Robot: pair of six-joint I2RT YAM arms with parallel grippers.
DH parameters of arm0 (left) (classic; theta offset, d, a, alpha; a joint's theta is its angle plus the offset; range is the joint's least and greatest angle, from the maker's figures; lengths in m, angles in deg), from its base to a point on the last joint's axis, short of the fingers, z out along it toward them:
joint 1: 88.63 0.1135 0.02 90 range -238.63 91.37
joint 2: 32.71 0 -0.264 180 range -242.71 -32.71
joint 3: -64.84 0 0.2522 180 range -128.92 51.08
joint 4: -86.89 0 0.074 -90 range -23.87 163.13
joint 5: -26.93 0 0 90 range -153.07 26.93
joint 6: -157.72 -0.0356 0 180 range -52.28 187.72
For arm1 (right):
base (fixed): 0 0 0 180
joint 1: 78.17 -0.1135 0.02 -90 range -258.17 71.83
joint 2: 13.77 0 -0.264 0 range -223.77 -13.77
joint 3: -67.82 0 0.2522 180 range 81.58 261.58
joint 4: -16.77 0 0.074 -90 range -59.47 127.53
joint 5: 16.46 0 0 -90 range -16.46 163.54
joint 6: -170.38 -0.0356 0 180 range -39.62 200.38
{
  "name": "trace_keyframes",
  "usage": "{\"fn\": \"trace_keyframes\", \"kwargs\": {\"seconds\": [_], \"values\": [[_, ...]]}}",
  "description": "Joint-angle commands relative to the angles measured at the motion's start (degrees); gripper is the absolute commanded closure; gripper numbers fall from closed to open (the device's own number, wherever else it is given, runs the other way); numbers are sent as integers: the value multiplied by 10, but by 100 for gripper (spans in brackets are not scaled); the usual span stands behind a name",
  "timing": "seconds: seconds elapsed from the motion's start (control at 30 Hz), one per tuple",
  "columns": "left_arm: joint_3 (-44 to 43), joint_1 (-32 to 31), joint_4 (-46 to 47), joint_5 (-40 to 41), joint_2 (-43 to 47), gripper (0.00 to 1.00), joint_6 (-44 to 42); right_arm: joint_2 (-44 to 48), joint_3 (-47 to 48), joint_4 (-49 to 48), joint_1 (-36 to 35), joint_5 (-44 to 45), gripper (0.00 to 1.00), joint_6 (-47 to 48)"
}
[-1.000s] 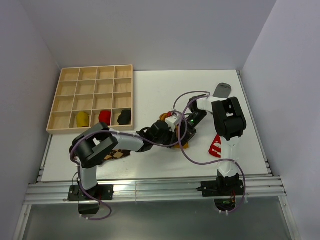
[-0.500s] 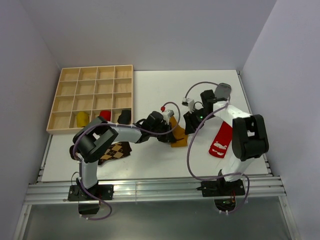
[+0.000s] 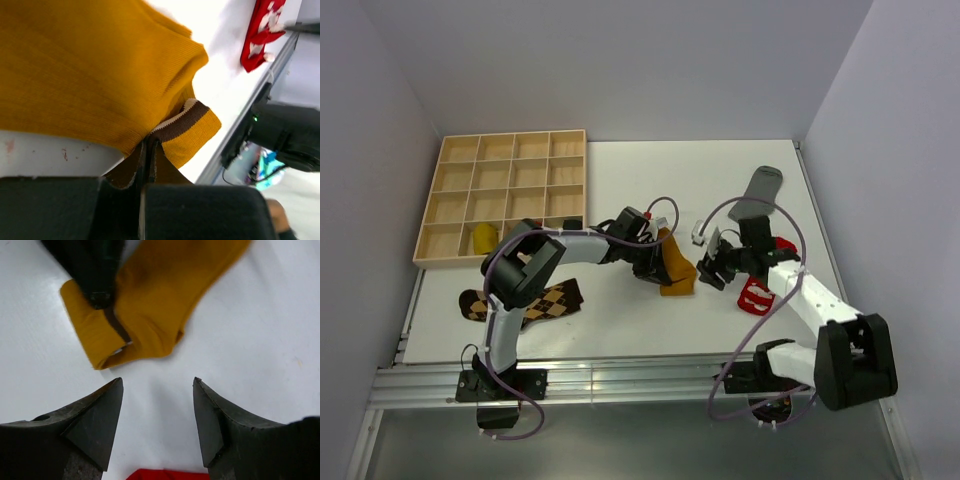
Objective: Roll the socks
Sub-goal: Roll the sock at the center of the board.
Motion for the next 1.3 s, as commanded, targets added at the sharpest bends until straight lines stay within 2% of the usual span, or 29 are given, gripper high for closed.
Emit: {"fn": "trace_keyframes", "kwargs": {"seconds": [0.0, 0.17, 0.3, 0.7, 0.8, 0.9, 0.93, 1.03, 1.1, 1.2, 1.23, 1.27], "values": [[-9, 2, -133, -8, -35, 100, -13, 51, -36, -41, -39, 16, 34, 90], [-29, 4, -155, -13, -49, 100, -17, 83, -87, -65, -132, 62, 32, 117], [-30, 4, -154, -12, -54, 100, -14, 92, -105, -93, -170, 88, 29, 115], [-32, 4, -151, -17, -60, 100, -15, 26, -110, -150, -266, 170, 30, 108], [-33, 4, -152, -18, -60, 100, -17, 6, -110, -159, -273, 182, 34, 105], [-27, 4, -144, -20, -57, 99, -15, -21, -94, -151, -274, 189, 54, 91], [-24, 4, -139, -20, -52, 98, -13, -27, -91, -150, -273, 189, 64, 86], [-11, 4, -123, -18, -41, 96, -4, -39, -86, -144, -272, 184, 76, 70], [2, 5, -111, -11, -30, 90, 2, -45, -74, -118, -265, 173, 78, 64], [36, 7, -69, 13, 5, 75, 24, -59, -38, -54, -239, 118, 80, 58], [60, 9, -39, 29, 27, 67, 32, -66, -26, -35, -229, 86, 80, 58], [69, 9, -28, 38, 37, 64, 42, -82, 0, -15, -219, 68, 80, 62]]}}
